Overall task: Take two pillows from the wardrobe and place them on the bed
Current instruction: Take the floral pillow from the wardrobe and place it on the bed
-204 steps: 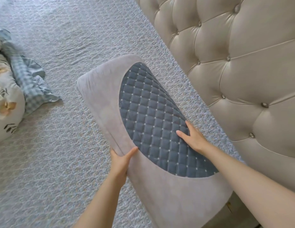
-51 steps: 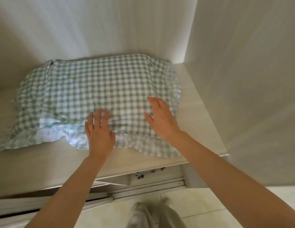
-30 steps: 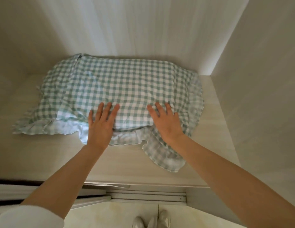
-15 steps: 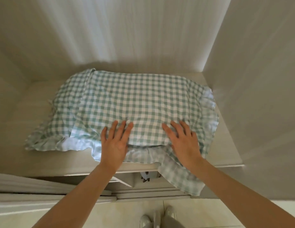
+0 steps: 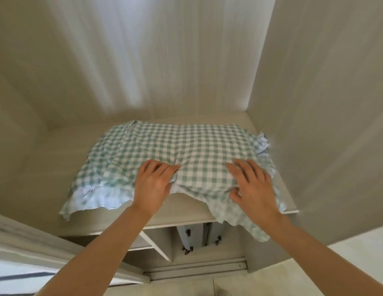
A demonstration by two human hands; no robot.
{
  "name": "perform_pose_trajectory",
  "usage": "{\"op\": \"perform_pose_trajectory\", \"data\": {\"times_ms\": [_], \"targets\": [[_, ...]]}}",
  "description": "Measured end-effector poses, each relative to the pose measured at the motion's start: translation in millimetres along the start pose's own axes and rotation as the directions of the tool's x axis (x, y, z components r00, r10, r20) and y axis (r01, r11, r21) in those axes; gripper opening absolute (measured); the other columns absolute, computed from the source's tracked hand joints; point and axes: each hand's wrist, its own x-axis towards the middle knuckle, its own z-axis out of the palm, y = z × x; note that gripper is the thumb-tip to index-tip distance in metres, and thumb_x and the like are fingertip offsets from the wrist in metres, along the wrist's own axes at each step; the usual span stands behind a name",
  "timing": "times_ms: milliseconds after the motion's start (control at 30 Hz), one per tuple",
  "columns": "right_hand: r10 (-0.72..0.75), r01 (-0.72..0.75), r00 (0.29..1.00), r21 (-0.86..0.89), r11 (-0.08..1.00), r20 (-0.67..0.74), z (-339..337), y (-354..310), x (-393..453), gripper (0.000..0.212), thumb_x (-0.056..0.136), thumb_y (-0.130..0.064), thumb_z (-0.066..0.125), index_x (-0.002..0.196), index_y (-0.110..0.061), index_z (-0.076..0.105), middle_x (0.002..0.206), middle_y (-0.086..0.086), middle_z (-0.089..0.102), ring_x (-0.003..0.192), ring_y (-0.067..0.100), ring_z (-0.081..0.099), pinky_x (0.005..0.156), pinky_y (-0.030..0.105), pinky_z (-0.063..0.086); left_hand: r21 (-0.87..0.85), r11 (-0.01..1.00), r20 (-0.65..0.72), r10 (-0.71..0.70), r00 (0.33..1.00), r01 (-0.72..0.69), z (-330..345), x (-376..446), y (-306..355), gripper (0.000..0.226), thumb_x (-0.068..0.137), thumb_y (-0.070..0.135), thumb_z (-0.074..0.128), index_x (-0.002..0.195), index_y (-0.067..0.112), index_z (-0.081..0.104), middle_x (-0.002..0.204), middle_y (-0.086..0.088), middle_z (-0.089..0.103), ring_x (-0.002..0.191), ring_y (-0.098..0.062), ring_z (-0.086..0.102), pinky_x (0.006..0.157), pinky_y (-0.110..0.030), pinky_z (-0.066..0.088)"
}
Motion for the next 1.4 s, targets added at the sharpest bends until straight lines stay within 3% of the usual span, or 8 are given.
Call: {"op": "perform_pose_trajectory", "data": {"times_ms": [233,533,700,900,1033,1133,1267,1400], "targets": [[-0.075,0.085,0.938,0.013,0.996,-0.337,-73,1,57,0.039,0.087,-0.018,0.064,0.125,-0.01,0.061,0.129,0.015,0.059,0.129,0.042,0.047,0.103,0.065,0.034,-0.033,0.999,-0.07,-0.041,0.997,0.039,-59,91,21,0.027,0.073,0.002,0.082,0.099,0.01,0.079,0.08,-0.005,0.077,0.075,-0.029,0.068,0.071,-0.037,0.049],[-0.31,0.304,0.951,-0.2,0.932,-0.002,-74,-30,84,0.096,0.078,-0.079,0.041,0.151,-0.018,0.027,0.149,0.021,0.039,0.14,0.041,0.031,0.107,0.071,0.016,-0.116,0.987,-0.055,-0.115,0.992,0.108,-77,127,31,0.018,0.092,0.02,0.066,0.078,0.01,0.074,0.062,-0.009,0.066,0.062,-0.033,0.059,0.063,-0.034,0.038],[-0.297,0.308,0.951,-0.273,0.911,0.084,-63,-31,124,0.109,0.072,-0.082,0.046,0.153,-0.015,0.017,0.15,0.02,0.038,0.144,0.044,0.021,0.11,0.071,0.008,-0.113,0.974,-0.223,-0.216,0.95,0.195,-73,112,18,0.019,0.091,0.021,0.07,0.102,0.007,0.076,0.094,-0.008,0.076,0.095,-0.03,0.065,0.088,-0.046,0.05],[-0.263,0.263,0.964,-0.229,0.937,0.029,-53,-31,172,0.093,0.078,-0.077,0.045,0.148,-0.016,0.031,0.136,0.014,0.052,0.13,0.034,0.045,0.11,0.066,0.019,-0.259,0.869,-0.274,-0.484,0.831,0.421,-56,54,-2,0.056,0.087,0.005,0.07,0.14,0.001,0.051,0.147,-0.015,0.049,0.14,-0.033,0.039,0.118,-0.047,0.029],[-0.281,0.273,0.96,-0.239,0.932,0.002,-45,-30,192,0.091,0.081,-0.073,0.045,0.152,-0.021,0.021,0.149,0.015,0.04,0.13,0.037,0.043,0.108,0.062,0.027,-0.505,0.488,-0.053,-0.841,0.538,0.712,-37,17,-3,0.066,0.085,0.0,0.069,0.144,0.005,0.04,0.146,-0.012,0.041,0.134,-0.027,0.037,0.111,-0.041,0.034],[-0.33,0.309,0.942,-0.228,0.924,-0.064,-39,-30,196,0.086,0.083,-0.067,0.051,0.152,-0.026,0.021,0.152,0.014,0.036,0.123,0.041,0.047,0.1,0.056,0.035,-0.613,-0.158,0.42,-0.895,0.15,0.774,-18,6,-7,0.039,0.09,-0.001,0.061,0.126,0.007,0.048,0.116,-0.007,0.048,0.101,-0.02,0.05,0.085,-0.031,0.044],[-0.37,0.332,0.92,-0.242,0.912,-0.131,-33,-31,193,0.069,0.09,-0.06,0.048,0.15,-0.033,0.028,0.151,0.011,0.038,0.124,0.043,0.046,0.101,0.058,0.032,-0.447,-0.677,0.818,-0.574,-0.039,0.585,11,13,4,0.033,0.091,0.005,0.058,0.124,0.005,0.054,0.115,-0.012,0.047,0.104,-0.025,0.047,0.097,-0.037,0.046],[-0.33,0.302,0.94,-0.24,0.922,-0.084,-35,-31,197,0.065,0.091,-0.057,0.049,0.15,-0.035,0.03,0.147,0.01,0.045,0.123,0.044,0.046,0.102,0.058,0.031,-0.357,-0.742,0.875,-0.478,-0.074,0.568,32,23,17,0.027,0.091,0.01,0.061,0.117,0.012,0.057,0.117,-0.011,0.053,0.098,-0.022,0.056,0.088,-0.034,0.049]]}}
